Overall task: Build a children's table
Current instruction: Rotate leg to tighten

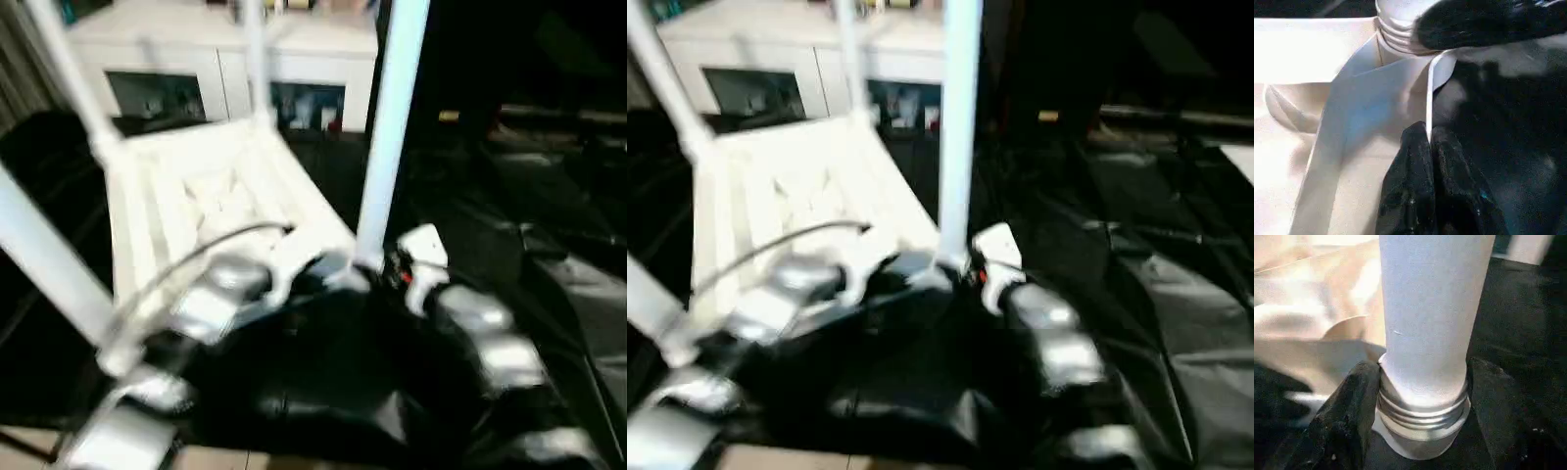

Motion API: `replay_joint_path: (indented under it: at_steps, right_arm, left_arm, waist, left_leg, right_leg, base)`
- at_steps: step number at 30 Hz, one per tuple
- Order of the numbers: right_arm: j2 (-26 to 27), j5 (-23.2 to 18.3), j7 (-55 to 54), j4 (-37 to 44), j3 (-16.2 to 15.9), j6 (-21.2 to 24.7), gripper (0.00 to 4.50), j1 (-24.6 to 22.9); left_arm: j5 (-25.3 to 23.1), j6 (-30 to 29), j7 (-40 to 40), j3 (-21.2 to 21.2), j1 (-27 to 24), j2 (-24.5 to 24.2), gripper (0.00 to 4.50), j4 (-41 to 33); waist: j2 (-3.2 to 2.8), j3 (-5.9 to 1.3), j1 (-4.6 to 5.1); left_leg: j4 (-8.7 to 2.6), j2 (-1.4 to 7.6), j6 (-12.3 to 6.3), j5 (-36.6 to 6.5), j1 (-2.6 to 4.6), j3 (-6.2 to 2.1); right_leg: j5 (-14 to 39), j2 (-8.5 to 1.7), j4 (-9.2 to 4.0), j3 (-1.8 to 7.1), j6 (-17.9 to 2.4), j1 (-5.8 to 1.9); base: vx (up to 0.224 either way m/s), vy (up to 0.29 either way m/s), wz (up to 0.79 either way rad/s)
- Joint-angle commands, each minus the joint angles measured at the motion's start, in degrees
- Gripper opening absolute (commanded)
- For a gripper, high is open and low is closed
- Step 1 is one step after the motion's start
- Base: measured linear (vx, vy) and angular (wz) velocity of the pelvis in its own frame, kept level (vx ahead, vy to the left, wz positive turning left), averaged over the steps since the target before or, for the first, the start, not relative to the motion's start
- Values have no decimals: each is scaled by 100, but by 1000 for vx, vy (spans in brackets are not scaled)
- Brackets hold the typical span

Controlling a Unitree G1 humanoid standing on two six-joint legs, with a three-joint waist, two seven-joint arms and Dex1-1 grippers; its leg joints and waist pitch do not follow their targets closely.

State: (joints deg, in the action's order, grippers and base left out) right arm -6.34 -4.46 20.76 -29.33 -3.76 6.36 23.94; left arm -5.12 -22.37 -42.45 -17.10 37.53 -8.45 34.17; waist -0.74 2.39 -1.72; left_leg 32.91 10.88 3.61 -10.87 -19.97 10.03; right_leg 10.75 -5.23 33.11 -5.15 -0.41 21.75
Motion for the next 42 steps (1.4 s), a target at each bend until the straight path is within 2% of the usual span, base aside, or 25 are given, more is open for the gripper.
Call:
replay_joint_path:
  at_steps: [1, 2, 3, 6, 10, 11, 12, 15, 16, 17, 18, 21, 23, 26, 27, 29, 34, 36, 37, 41, 42]
  right_arm:
    - [123, 185, -392, -350, -89, 274, 254, -6]
    - [303, 261, -927, -515, -3, 272, 253, 149]
    - [392, 250, -1112, -588, 57, 270, 253, 217]
    - [589, 108, -1095, -640, 125, 251, 253, 301]
    - [678, 205, -401, -320, -241, -127, 253, 164]
    - [677, 136, -307, -242, -222, -197, 285, 126]
    - [648, 2, -139, -110, -164, -260, 285, 70]
    - [548, -264, 148, 118, -100, -286, 303, 2]
    - [479, -309, 264, 198, -102, -272, 321, -4]
    - [220, -422, 701, 462, -167, -153, 338, -52]
    - [99, -463, 888, 576, -194, -104, 338, -74]
    - [-330, -509, 1489, 857, -286, 2, 341, -141]
    - [-851, -377, 2117, 1017, -382, -73, 341, -224]
    - [-1456, -341, 2778, 1202, -419, -58, 341, -317]
    - [-1660, -373, 3023, 1313, -443, -5, 341, -371]
    - [-1954, -412, 3354, 1482, -501, 33, 341, -457]
    - [-2435, -454, 3701, 1683, -535, 81, 341, -573]
    - [-2337, -505, 3498, 1520, -400, 208, 341, -439]
    - [-2323, -511, 3473, 1498, -382, 219, 359, -420]
    - [-2261, -344, 3402, 1431, -492, 119, 373, -338]
    - [-2248, -299, 3392, 1441, -530, 86, 373, -340]
  left_arm:
    - [-91, -52, 369, -70, -15, 159, 0, 377]
    - [-171, 25, 725, -42, 116, 303, 0, 628]
    - [-204, 71, 839, -27, 169, 362, 0, 745]
    - [-261, 156, 945, -30, 211, 448, 0, 896]
    - [-346, 293, 941, -76, 227, 476, 0, 1019]
    - [-352, 326, 904, -93, 228, 458, 0, 1023]
    - [-360, 355, 824, -122, 214, 413, 0, 986]
    - [-330, 461, 643, -186, 204, 334, 0, 948]
    - [-310, 460, 562, -188, 195, 315, 0, 917]
    - [-277, 448, 267, -257, 122, 208, 0, 739]
    - [-266, 440, 142, -288, 89, 157, 0, 659]
    - [-226, 482, -288, -403, -30, -30, 0, 401]
    - [-202, 450, -681, -493, -134, -254, 0, 135]
    - [-141, 386, -1203, -620, -233, -572, 0, -161]
    - [-120, 375, -1350, -652, -264, -675, 0, -249]
    - [-96, 338, -1499, -667, -298, -802, 0, -344]
    - [-12, 383, -1972, -690, -425, -1097, 0, -636]
    - [75, 305, -2194, -722, -501, -1195, 0, -878]
    - [91, 290, -2227, -731, -513, -1212, 0, -918]
    - [221, 156, -2418, -806, -591, -1304, 0, -1240]
    - [227, 132, -2415, -807, -599, -1306, 0, -1279]
  waist:
    - [20, -222, 20]
    - [-6, -235, 23]
    - [4, -257, 26]
    - [5, -258, 3]
    - [13, -283, -18]
    - [20, -280, -1]
    - [35, -277, 9]
    - [36, -277, 19]
    - [39, -268, 19]
    - [22, -265, 7]
    - [36, -278, -30]
    - [-7, -290, -87]
    - [-4, -283, -107]
    - [10, -275, -145]
    - [21, -250, -144]
    - [23, -252, -160]
    - [25, -249, -147]
    - [19, -253, -130]
    - [5, -251, -118]
    - [-9, -260, -108]
    - [-16, -265, -123]
  left_leg:
    - [-453, 195, -30, -1902, 6, -107]
    - [-446, 195, 0, -1909, 32, -100]
    - [-437, 187, 17, -1784, 20, -94]
    - [-434, 191, -72, -1701, -1, -80]
    - [-412, 195, -233, -1393, -32, -58]
    - [-415, 192, -259, -1325, -61, -66]
    - [-427, 189, -319, -1299, -87, -72]
    - [-417, 201, -414, -1270, -72, -66]
    - [-423, 206, -417, -1262, -72, -64]
    - [-420, 218, -410, -1291, -42, -58]
    - [-410, 230, -447, -1166, -56, -64]
    - [-388, 258, -499, -950, -2, -38]
    - [-388, 259, -522, -890, -26, -37]
    - [-392, 253, -526, -1030, -38, -40]
    - [-401, 253, -508, -1120, -45, -41]
    - [-404, 263, -484, -1180, -29, -41]
    - [-412, 261, -409, -1213, -29, -55]
    - [-407, 256, -430, -1137, -29, -47]
    - [-410, 248, -417, -1145, -34, -45]
    - [-396, 254, -405, -1087, -15, -41]
    - [-386, 258, -421, -989, -7, -34]
  right_leg:
    - [2497, -331, -525, 263, -757, -132]
    - [2365, -325, -516, 268, -808, -124]
    - [2092, -326, -492, 280, -885, -132]
    - [1810, -333, -466, 286, -970, -164]
    - [1297, -332, -410, 292, -1057, -200]
    - [1234, -331, -398, 289, -1055, -223]
    - [1307, -335, -405, 268, -1029, -251]
    - [1455, -348, -426, 274, -1068, -232]
    - [1472, -346, -432, 275, -1082, -223]
    - [1506, -344, -440, 277, -1118, -199]
    - [1303, -338, -407, 277, -1136, -240]
    - [695, -327, -345, 298, -1356, -197]
    - [493, -323, -315, 292, -1425, -225]
    - [718, -348, -330, 288, -1377, -254]
    - [898, -352, -348, 292, -1346, -245]
    - [1065, -352, -363, 297, -1304, -237]
    - [1224, -349, -378, 296, -1273, -237]
    - [1081, -340, -354, 297, -1348, -227]
    - [1109, -337, -359, 290, -1360, -225]
    - [1034, -333, -344, 291, -1420, -220]
    - [873, -326, -323, 297, -1461, -211]
  base:
    - [0, 0, 0]
    - [0, 0, 0]
    - [0, 0, 0]
    - [0, 0, 0]
    - [0, 0, 0]
    - [0, 0, 0]
    - [0, 0, 0]
    - [0, 0, 0]
    - [0, 0, 0]
    - [0, 0, 0]
    - [0, 0, 0]
    - [0, 0, 0]
    - [0, 0, 0]
    - [0, 0, 0]
    - [0, 0, 0]
    - [0, 0, 0]
    - [0, 0, 0]
    - [0, 0, 0]
    - [0, 0, 0]
    - [0, 0, 0]
    - [0, 0, 0]
